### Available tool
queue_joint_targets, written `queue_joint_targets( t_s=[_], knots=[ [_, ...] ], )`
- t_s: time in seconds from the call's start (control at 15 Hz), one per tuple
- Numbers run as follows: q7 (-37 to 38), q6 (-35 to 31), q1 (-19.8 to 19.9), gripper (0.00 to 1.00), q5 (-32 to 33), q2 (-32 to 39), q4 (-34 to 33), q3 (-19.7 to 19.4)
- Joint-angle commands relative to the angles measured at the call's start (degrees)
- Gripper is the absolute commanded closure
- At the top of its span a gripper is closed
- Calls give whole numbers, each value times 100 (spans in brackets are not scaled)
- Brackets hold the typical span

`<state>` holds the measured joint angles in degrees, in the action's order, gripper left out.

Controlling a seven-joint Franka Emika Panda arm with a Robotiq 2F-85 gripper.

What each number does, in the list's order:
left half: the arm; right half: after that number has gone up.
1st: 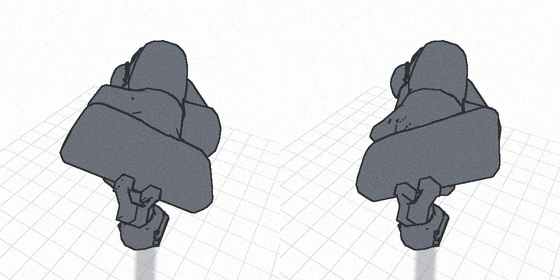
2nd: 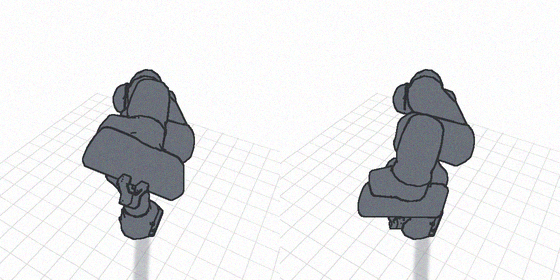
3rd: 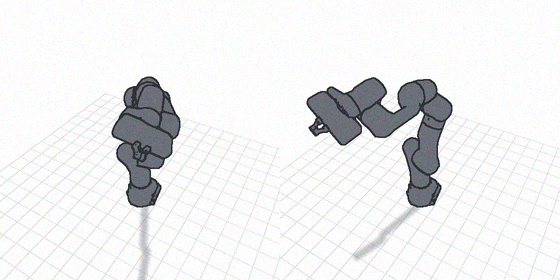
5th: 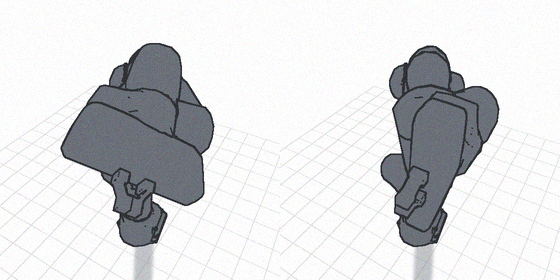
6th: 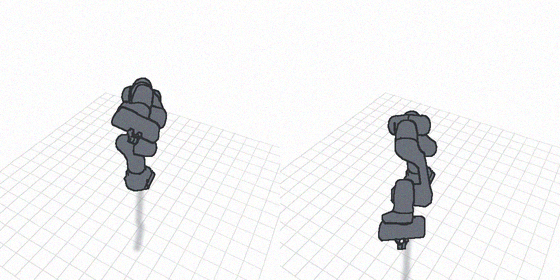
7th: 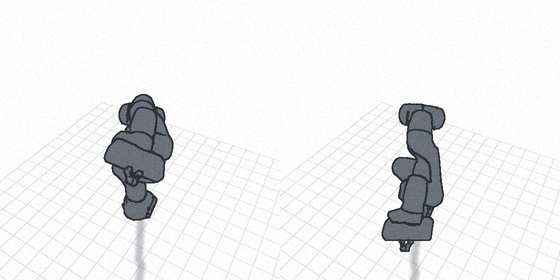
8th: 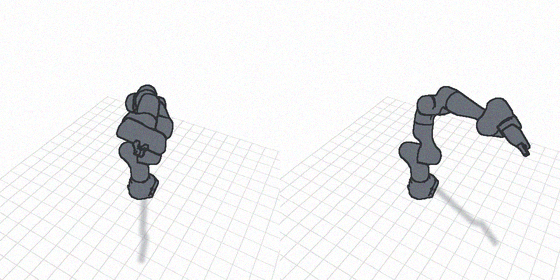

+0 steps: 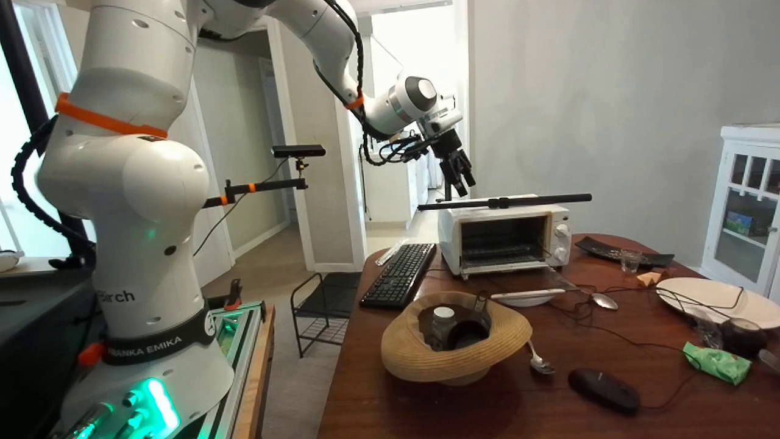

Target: Put the black stick on the microwave

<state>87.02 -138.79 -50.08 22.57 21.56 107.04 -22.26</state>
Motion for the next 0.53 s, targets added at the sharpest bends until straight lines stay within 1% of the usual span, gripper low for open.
queue_joint_targets(
  t_s=[0.0, 0.07, 0.13, 0.27, 0.33, 0.47],
  knots=[
    [1320, 74, -352, 0, 329, -758, 1195, -338],
    [1767, 184, 262, 0, 594, -843, 1267, 274],
    [1202, 178, 528, 0, 507, -514, 748, 556],
    [1300, 178, 873, 0, 622, -586, 841, 910],
    [1291, 176, 969, 0, 616, -578, 799, 1007],
    [1285, 174, 1024, 0, 611, -572, 759, 1065]
  ],
)
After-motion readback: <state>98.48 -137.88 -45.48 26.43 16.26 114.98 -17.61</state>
